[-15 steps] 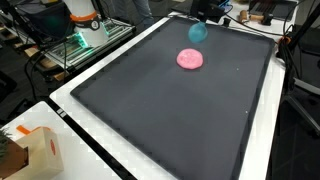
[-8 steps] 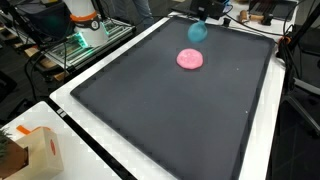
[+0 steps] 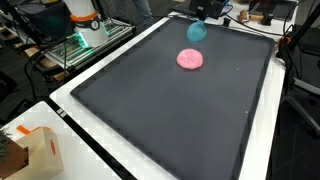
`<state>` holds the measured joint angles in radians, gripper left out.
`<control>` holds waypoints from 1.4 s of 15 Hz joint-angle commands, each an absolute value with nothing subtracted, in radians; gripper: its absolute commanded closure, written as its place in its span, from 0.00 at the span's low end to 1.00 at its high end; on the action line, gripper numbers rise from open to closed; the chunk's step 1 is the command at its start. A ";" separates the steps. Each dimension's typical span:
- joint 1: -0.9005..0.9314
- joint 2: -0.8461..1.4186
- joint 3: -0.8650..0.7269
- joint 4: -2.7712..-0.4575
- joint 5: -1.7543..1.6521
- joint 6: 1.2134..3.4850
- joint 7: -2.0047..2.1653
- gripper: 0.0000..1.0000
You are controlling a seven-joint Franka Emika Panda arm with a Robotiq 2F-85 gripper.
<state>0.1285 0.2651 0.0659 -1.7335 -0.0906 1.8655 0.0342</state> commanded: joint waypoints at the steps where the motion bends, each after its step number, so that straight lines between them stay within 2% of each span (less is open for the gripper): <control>1: 0.124 0.266 0.072 -1.731 -0.092 1.863 0.036 0.75; 13: 0.340 0.332 0.063 -1.734 -0.542 1.740 0.759 0.75; 21: 0.399 0.472 0.072 -1.664 -0.640 1.580 1.075 0.75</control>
<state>0.3860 0.4168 0.0688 -1.7137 -0.6138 1.6416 1.0026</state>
